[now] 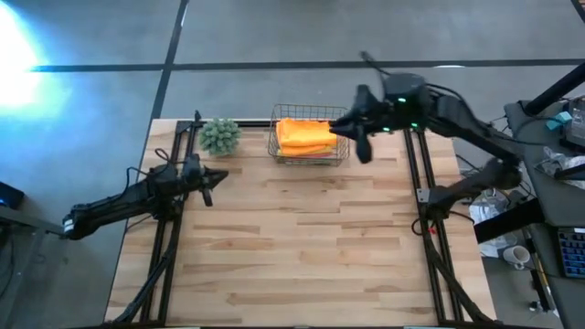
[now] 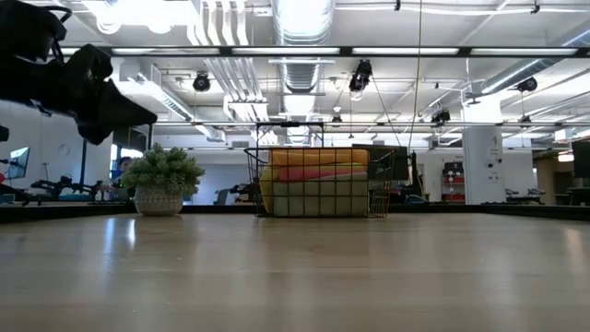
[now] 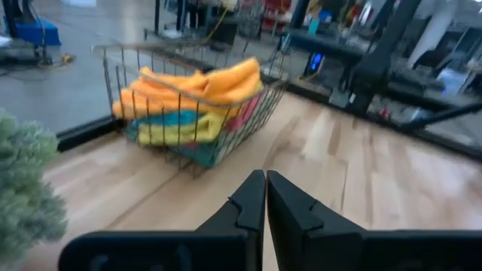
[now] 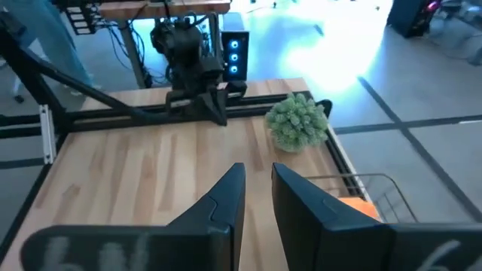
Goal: Fold microfiber towels
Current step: Return to Home Position
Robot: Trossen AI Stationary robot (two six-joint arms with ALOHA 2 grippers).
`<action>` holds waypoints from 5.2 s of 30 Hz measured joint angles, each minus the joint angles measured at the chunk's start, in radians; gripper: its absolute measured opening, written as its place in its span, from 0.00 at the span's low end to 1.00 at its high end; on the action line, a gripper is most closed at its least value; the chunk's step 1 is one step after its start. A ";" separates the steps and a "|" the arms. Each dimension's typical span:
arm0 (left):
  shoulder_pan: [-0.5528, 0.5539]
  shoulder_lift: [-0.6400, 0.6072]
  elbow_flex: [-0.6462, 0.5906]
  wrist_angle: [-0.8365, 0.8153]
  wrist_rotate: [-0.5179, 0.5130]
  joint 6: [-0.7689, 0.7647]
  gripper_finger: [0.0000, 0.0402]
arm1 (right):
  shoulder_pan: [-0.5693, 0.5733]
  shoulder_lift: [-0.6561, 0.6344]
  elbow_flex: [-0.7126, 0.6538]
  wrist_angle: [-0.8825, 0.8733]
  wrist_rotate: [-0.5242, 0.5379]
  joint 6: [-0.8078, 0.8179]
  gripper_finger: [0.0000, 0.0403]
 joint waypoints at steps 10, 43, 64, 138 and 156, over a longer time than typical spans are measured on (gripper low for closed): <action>0.000 0.056 -0.020 0.077 -0.011 0.007 0.00 | 0.005 -0.351 -0.500 0.286 0.026 0.114 0.15; 0.001 0.039 -0.027 0.111 -0.029 0.008 0.00 | 0.007 -0.963 -1.603 1.132 0.068 0.563 0.15; 0.001 0.040 -0.027 0.111 -0.029 0.008 0.00 | 0.006 -1.118 -1.725 1.031 0.091 0.575 0.15; 0.001 0.040 -0.027 0.111 -0.028 0.009 0.00 | 0.006 -1.122 -1.727 0.954 0.094 0.536 0.15; 0.001 0.041 -0.027 0.111 -0.028 0.009 0.00 | 0.006 -1.122 -1.727 0.953 0.094 0.536 0.15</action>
